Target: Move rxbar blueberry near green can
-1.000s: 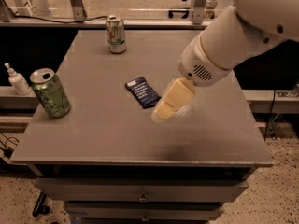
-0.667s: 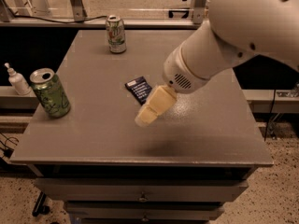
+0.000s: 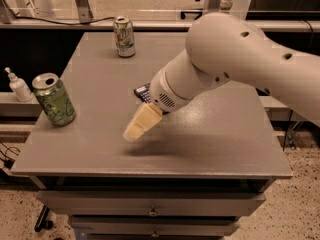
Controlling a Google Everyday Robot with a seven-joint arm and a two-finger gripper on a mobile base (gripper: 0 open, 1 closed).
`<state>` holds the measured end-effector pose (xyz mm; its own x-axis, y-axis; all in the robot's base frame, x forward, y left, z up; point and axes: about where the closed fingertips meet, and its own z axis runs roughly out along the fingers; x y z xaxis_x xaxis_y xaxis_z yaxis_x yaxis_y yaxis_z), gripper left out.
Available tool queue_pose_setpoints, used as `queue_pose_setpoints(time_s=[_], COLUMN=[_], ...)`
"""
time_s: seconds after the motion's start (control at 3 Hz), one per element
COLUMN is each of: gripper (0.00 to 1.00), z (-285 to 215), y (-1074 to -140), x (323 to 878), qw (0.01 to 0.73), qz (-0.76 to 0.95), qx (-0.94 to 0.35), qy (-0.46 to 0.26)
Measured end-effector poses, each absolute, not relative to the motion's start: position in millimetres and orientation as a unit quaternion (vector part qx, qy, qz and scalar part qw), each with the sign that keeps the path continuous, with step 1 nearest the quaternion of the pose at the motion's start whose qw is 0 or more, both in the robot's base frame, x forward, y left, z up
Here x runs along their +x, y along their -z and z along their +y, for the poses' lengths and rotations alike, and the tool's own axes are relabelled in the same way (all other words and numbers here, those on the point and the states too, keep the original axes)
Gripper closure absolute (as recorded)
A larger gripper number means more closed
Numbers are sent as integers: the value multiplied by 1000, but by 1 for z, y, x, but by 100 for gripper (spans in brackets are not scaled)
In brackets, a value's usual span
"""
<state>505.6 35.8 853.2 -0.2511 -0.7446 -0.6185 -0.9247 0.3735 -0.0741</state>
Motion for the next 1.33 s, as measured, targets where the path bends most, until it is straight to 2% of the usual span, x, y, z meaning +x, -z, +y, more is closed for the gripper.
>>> queue_pose_setpoints(time_s=[0.33,1.0,1.33], gripper=[0,0,18], z=[48,24,17], y=[-838,-830,-828], x=[520,556,563], qw=[293,301,301], qz=[776,788,792], qx=[-536,-518,-513], qy=[-157,-139,-139])
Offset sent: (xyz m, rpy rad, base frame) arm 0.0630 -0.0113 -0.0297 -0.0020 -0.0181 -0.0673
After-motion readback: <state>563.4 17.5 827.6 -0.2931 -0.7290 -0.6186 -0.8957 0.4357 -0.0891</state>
